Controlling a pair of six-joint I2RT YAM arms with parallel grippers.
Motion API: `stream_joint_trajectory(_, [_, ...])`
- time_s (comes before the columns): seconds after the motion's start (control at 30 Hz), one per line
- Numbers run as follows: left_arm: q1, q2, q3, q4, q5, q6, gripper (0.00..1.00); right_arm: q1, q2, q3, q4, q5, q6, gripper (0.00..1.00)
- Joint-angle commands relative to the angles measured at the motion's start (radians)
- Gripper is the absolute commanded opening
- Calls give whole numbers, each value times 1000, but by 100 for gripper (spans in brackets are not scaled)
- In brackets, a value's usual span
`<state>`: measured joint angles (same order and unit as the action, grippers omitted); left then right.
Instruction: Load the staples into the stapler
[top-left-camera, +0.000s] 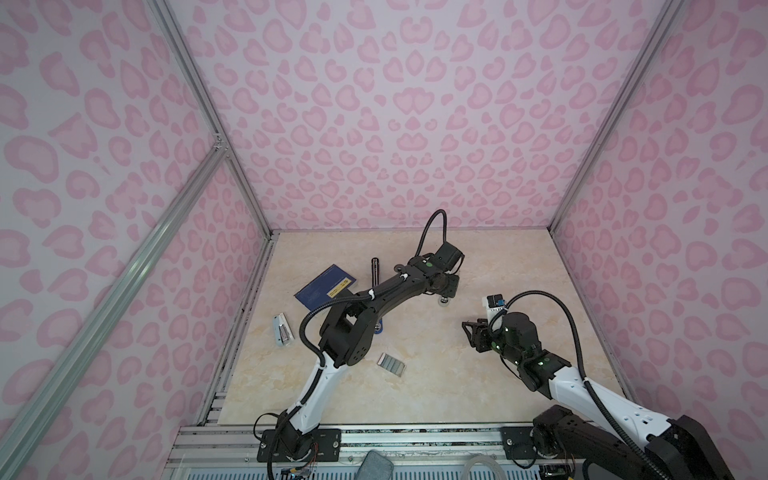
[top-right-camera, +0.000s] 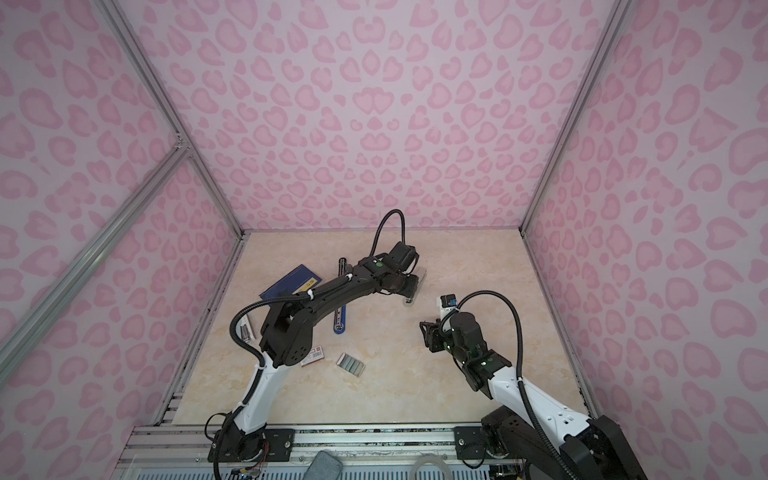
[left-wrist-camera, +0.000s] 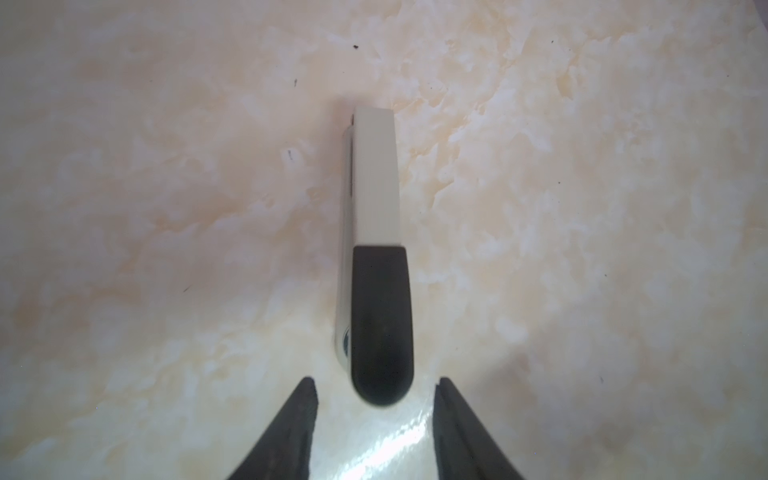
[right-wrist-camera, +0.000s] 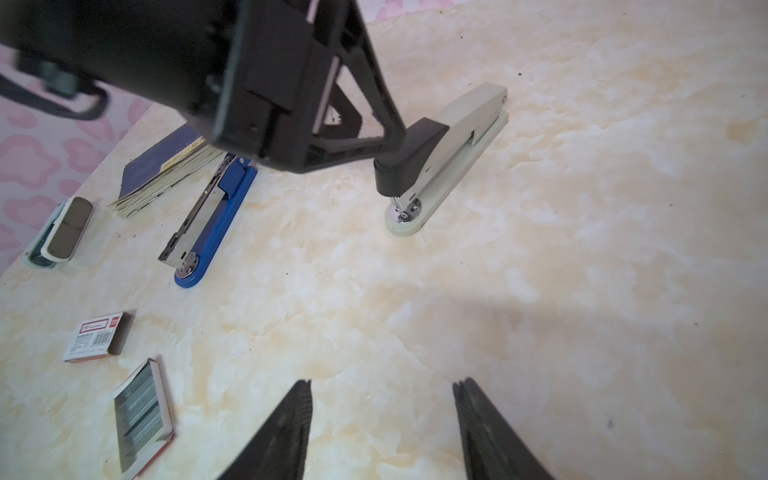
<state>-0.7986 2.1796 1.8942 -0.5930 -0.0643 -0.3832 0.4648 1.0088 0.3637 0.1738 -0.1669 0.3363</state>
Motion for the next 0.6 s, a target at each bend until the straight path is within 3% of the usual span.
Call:
stream_joint_trajectory(0.0, [6,-140,-156,39,-96,-8,55,9,25,26,27,-41,-2,58])
stream_joint_trajectory(0.1, [30,-287,-353,69,-197,-39,68,41,53,54,33,-39,-6,58])
stream_joint_trajectory(0.3, [151,-444,-648,86,-200,-123,70,113,134,105,60,-28,-11,59])
stream_joint_trajectory(0.57, [189,-373,-712,134,-227,-142,70,155,192,119,88,-14,-2,58])
